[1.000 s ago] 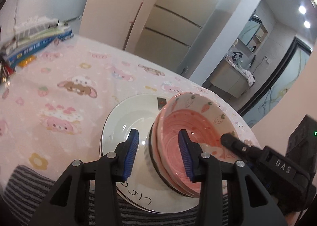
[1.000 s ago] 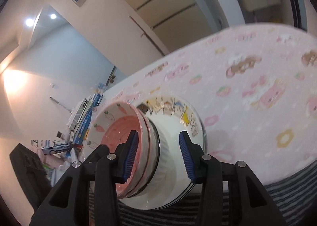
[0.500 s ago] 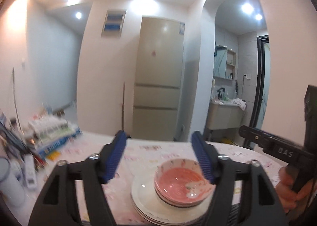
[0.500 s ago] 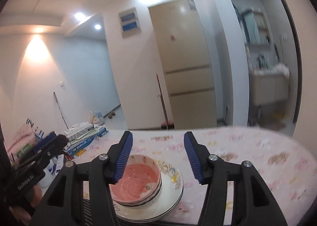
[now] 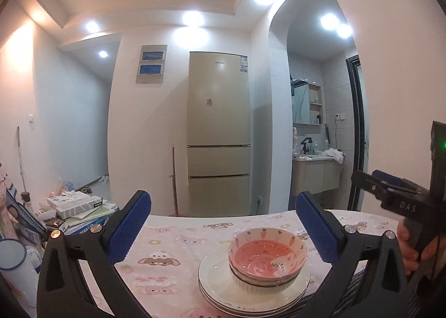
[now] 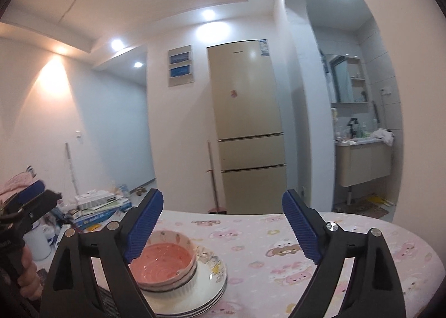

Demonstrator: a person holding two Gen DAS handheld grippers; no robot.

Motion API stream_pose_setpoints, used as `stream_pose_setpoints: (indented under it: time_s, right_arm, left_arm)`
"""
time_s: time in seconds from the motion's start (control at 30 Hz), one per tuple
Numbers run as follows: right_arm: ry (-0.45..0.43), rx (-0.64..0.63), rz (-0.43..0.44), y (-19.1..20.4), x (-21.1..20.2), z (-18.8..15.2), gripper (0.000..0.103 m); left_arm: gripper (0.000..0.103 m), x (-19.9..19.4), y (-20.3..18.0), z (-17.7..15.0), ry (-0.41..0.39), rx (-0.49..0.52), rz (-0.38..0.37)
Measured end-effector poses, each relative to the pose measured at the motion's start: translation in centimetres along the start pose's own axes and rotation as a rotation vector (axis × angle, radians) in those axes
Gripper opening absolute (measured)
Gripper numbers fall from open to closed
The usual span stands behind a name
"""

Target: Organize plates and bowls

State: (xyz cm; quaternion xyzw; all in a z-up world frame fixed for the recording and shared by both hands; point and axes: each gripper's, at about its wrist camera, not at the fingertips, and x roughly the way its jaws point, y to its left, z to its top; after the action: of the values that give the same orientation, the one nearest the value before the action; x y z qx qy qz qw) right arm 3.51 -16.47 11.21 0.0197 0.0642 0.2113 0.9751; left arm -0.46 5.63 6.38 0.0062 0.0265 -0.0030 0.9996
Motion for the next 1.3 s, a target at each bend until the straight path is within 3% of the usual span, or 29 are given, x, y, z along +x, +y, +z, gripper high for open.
stream_pose_setpoints:
  time_s: [0.07, 0.17, 0.3, 0.4, 0.77, 0.93, 1.1, 1.3]
  right_arm:
    - [-0.015, -0.04, 0.035, 0.8, -0.1, -0.9, 0.103]
    - [-0.048, -0.078, -0.023, 1.6, -0.1, -2.2, 0.103]
    - [-0.012, -0.089, -0.045, 1.7, 0.6, -3.9, 0.103]
    - [0.014, -0.113, -0.087, 1.6, 1.2, -5.2, 0.103]
    - [0.019, -0.073, -0.119, 0.6, 0.7, -5.1, 0.103]
    - [0.031, -0.096, -0.174, 0.9, 1.0, -5.2, 0.103]
    - [0.033, -0.085, -0.163, 0.6, 1.0, -5.1, 0.103]
    - [0.038, -0.083, -0.168, 0.6, 1.0, -5.2, 0.103]
  left_arm:
    - [0.103, -0.6, -0.7, -0.5, -0.015, 0.022, 0.007]
    - [0.103, -0.7, -1.4, -1.4, -0.025, 0.042, 0.003]
    - [0.103, 0.0, -1.8, -3.5, -0.008, 0.023, 0.01]
    - [0.103, 0.7, -2.4, -5.1, 0.032, 0.064, 0.042]
    - [0.103, -0.3, -3.0, -5.6, -0.028, 0.09, 0.05]
    - [0.103, 0.6, -1.8, -5.6, 0.014, 0.028, 0.042]
    - [0.103, 1.1, -2.7, -5.8, 0.042, 0.059, 0.042]
    - [0.103, 1.3, -2.1, -6.0, 0.06, 0.028, 0.042]
